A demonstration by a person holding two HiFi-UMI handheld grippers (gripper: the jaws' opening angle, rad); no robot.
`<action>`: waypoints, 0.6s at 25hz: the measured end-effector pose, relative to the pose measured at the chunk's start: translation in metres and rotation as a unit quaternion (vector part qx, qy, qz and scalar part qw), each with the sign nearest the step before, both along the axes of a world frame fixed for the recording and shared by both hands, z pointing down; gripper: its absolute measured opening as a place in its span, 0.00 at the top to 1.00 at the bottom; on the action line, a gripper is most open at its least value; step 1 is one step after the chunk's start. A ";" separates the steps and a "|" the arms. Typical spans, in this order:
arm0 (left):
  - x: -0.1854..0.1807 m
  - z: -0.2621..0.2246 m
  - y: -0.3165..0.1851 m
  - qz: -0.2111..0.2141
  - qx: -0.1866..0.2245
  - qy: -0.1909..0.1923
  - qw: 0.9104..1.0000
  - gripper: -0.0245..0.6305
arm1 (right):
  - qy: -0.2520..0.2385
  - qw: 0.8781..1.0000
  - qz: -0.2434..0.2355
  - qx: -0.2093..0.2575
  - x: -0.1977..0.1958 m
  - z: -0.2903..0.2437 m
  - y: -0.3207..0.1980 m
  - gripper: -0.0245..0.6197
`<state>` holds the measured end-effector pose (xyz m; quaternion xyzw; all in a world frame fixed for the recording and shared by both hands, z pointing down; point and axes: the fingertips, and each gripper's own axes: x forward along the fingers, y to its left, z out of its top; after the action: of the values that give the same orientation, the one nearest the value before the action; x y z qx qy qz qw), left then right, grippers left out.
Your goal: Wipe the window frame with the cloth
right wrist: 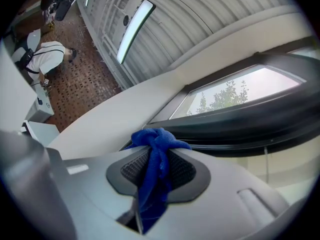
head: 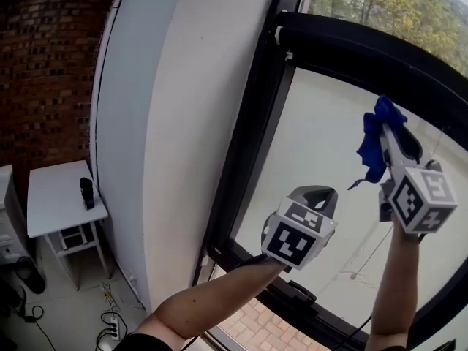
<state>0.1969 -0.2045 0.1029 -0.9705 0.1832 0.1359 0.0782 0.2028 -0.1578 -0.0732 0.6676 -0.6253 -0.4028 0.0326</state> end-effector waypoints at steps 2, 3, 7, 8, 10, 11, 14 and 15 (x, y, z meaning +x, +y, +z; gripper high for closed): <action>-0.024 -0.002 -0.015 -0.021 0.011 0.000 1.000 0.97 | 0.000 1.000 -0.017 0.009 -0.021 -0.004 -0.019 0.81; -0.035 -0.004 -0.021 -0.028 0.015 0.000 1.000 0.97 | 0.000 1.000 -0.026 0.013 -0.032 -0.007 -0.028 0.81; -0.067 -0.013 -0.047 -0.046 0.030 0.001 0.998 0.97 | -0.005 0.999 -0.041 0.021 -0.066 -0.015 -0.066 0.81; -0.073 -0.017 -0.057 -0.052 0.031 0.005 0.998 0.97 | -0.006 0.999 -0.038 0.021 -0.074 -0.017 -0.078 0.81; -0.083 -0.029 -0.078 -0.061 0.029 0.019 0.998 0.97 | -0.011 0.999 -0.031 0.017 -0.087 -0.022 -0.100 0.81; -0.087 -0.035 -0.087 -0.064 0.028 0.027 0.997 0.97 | -0.015 0.999 -0.030 0.017 -0.091 -0.025 -0.110 0.81; -0.090 -0.053 -0.104 -0.061 0.024 0.042 0.997 0.97 | -0.018 0.999 -0.029 0.021 -0.100 -0.038 -0.135 0.81; -0.089 -0.057 -0.109 -0.060 0.024 0.044 0.997 0.97 | -0.015 0.999 -0.029 0.024 -0.101 -0.043 -0.143 0.81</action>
<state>0.1075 -0.3132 0.0462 -0.9488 0.2409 0.1778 0.1010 0.1018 -0.3010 -0.1161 0.6556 -0.6352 -0.4084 -0.0052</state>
